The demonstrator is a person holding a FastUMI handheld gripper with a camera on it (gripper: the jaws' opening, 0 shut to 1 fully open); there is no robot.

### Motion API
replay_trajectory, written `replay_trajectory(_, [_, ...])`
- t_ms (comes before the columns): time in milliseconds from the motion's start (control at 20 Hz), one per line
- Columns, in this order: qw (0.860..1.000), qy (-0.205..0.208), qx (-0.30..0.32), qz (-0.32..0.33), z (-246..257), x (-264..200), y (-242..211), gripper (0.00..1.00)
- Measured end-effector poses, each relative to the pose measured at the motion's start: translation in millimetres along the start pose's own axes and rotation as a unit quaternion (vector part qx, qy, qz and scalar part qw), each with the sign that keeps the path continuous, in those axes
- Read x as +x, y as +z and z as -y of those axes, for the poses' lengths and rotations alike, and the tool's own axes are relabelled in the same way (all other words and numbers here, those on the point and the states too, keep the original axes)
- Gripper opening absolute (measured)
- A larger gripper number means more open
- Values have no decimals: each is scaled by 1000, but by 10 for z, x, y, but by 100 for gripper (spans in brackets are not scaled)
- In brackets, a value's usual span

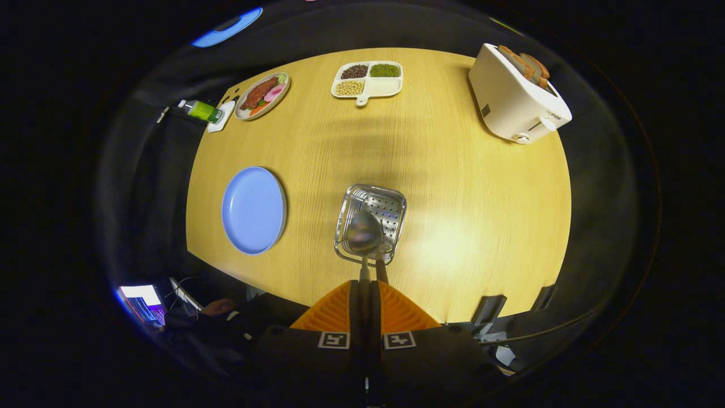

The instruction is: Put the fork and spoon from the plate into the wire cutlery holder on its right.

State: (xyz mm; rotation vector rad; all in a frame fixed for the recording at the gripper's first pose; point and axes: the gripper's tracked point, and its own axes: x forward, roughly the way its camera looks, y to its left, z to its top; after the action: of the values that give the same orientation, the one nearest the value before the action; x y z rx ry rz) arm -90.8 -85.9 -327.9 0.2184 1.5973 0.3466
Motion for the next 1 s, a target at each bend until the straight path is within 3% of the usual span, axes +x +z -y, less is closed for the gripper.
replay_trajectory(400, [998,-7,-18,-59,97,411,226,7])
replay_trajectory(600, [998,-13,-10,-57,153,466,283,7])
replay_trajectory(800, [999,-7,-3,-35,138,456,300,15])
replay_trajectory(1000, [1000,4,3,17,46,342,372,42])
